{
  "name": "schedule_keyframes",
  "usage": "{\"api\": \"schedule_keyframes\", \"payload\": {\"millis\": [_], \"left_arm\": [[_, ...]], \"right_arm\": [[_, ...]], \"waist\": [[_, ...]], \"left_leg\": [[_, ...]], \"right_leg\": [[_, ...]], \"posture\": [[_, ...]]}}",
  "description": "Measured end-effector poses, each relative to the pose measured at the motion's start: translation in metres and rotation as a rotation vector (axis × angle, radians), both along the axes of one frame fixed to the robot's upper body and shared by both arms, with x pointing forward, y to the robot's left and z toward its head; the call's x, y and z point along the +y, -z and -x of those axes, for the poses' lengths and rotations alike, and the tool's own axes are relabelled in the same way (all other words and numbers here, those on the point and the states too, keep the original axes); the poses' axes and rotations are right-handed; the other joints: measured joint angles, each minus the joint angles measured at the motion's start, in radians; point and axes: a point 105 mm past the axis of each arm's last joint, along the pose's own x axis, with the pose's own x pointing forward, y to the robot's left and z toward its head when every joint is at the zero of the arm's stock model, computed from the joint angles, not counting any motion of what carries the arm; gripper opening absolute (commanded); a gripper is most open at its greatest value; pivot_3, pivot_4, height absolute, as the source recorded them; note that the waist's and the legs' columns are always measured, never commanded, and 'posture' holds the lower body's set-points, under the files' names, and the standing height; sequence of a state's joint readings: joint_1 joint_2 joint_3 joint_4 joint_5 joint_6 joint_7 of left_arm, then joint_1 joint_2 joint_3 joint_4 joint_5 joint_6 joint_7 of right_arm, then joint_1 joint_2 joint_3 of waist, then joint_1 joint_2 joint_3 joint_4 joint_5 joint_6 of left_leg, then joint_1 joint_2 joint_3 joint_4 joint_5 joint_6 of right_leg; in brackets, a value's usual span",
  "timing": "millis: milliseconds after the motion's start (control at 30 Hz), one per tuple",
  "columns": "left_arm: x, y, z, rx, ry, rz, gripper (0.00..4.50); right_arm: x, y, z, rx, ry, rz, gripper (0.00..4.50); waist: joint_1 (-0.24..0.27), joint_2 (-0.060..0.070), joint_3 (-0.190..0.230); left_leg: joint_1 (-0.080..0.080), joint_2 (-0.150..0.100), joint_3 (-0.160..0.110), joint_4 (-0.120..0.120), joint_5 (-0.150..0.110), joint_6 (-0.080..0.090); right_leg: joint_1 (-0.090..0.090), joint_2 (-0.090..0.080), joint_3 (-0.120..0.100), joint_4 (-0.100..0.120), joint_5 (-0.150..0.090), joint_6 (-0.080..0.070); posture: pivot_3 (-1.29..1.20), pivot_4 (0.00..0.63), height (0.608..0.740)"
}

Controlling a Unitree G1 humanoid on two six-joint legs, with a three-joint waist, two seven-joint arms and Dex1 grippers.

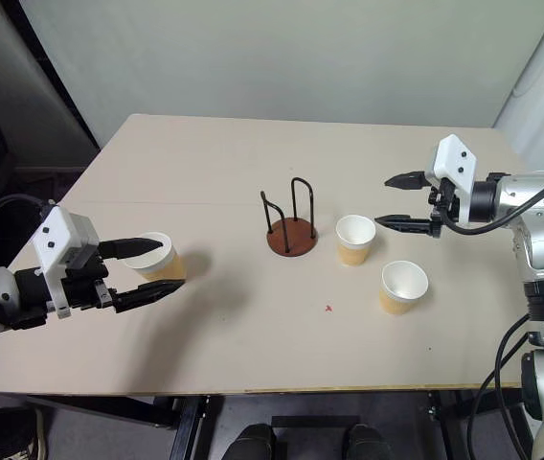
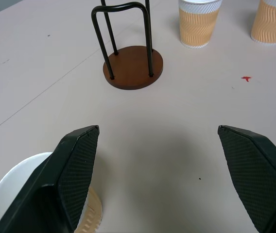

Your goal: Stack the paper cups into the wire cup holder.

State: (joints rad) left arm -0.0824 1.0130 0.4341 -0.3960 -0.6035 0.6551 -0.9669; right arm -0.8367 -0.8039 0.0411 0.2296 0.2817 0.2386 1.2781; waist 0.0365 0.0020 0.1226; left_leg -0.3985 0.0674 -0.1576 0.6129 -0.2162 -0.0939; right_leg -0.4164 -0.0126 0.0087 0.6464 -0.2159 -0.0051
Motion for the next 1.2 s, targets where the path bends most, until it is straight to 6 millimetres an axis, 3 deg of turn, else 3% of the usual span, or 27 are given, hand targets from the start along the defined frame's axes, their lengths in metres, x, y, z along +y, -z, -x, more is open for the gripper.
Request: {"api": "schedule_keyframes", "payload": {"millis": [333,500,567,633,700,767,900,1067,1200], "left_arm": [[0.0,-0.001,-0.001,-0.006,-0.003,-0.001,4.18],[-0.012,-0.021,-0.003,-0.073,0.047,0.028,4.18],[-0.021,-0.028,-0.006,-0.105,0.081,0.026,4.18],[-0.032,-0.03,-0.02,-0.132,0.092,0.032,4.18],[-0.043,-0.03,-0.051,-0.181,0.046,0.034,4.18],[-0.048,-0.017,-0.081,-0.185,-0.031,-0.002,4.18],[-0.071,0.004,-0.117,-0.161,-0.068,0.004,4.18],[-0.108,0.021,-0.142,-0.148,-0.037,-0.008,4.18],[-0.114,0.035,-0.159,-0.129,-0.084,-0.046,4.18]], "right_arm": [[0.0,0.001,0.001,0.008,-0.009,0.004,3.55],[0.006,-0.008,0.005,0.007,-0.046,-0.014,3.55],[0.012,-0.022,0.013,-0.008,-0.09,-0.066,3.55],[0.017,-0.038,0.025,-0.041,-0.138,-0.105,3.55],[0.019,-0.047,0.04,-0.082,-0.174,-0.066,3.55],[0.023,-0.046,0.056,-0.099,-0.211,-0.009,3.55],[0.023,-0.038,0.064,-0.076,-0.184,0.015,3.55],[0.025,-0.032,0.07,-0.08,-0.132,0.015,3.55],[0.017,-0.031,0.077,-0.072,-0.078,0.015,3.55]], "waist": [[0.0,0.0,0.0],[0.0,0.0,0.0],[0.002,0.001,0.0],[0.008,0.002,0.0],[0.022,0.002,0.0],[0.023,0.001,0.0],[0.02,0.001,0.0],[0.02,0.0,0.0],[0.022,0.0,0.001]], "left_leg": [[0.0,0.0,0.0,0.0,0.0,0.0],[0.0,0.0,0.0,0.0,0.0,0.0],[0.0,0.0,0.0,0.001,0.0,0.0],[0.0,-0.001,0.0,0.001,0.001,-0.001],[-0.001,-0.001,0.0,0.003,0.002,-0.002],[-0.001,-0.001,0.001,0.007,0.001,-0.001],[-0.004,-0.002,0.008,0.017,0.0,0.0],[-0.003,-0.004,0.018,0.02,-0.003,0.006],[-0.005,-0.004,0.028,0.026,-0.003,0.005]], "right_leg": [[0.0,0.0,0.0,0.0,0.0,0.0],[0.0,0.002,0.0,0.0,0.0,0.0],[0.0,0.003,0.0,0.0,0.0,0.0],[0.0,0.003,0.0,0.0,0.0,0.001],[0.002,0.003,0.0,0.0,0.001,0.001],[0.004,0.002,0.002,-0.001,0.001,0.002],[0.006,0.003,0.007,-0.003,0.005,0.011],[0.007,0.005,0.02,-0.005,0.01,0.033],[0.006,0.005,0.021,-0.005,0.007,0.039]], "posture": [[0.0,0.15,0.74],[0.0,0.15,0.74],[0.0,0.15,0.74],[0.0,0.15,0.74],[0.0,0.15,0.74],[0.0,0.15,0.74],[0.0,0.15,0.74],[0.0,0.15,0.74],[0.0,0.15,0.74]]}}
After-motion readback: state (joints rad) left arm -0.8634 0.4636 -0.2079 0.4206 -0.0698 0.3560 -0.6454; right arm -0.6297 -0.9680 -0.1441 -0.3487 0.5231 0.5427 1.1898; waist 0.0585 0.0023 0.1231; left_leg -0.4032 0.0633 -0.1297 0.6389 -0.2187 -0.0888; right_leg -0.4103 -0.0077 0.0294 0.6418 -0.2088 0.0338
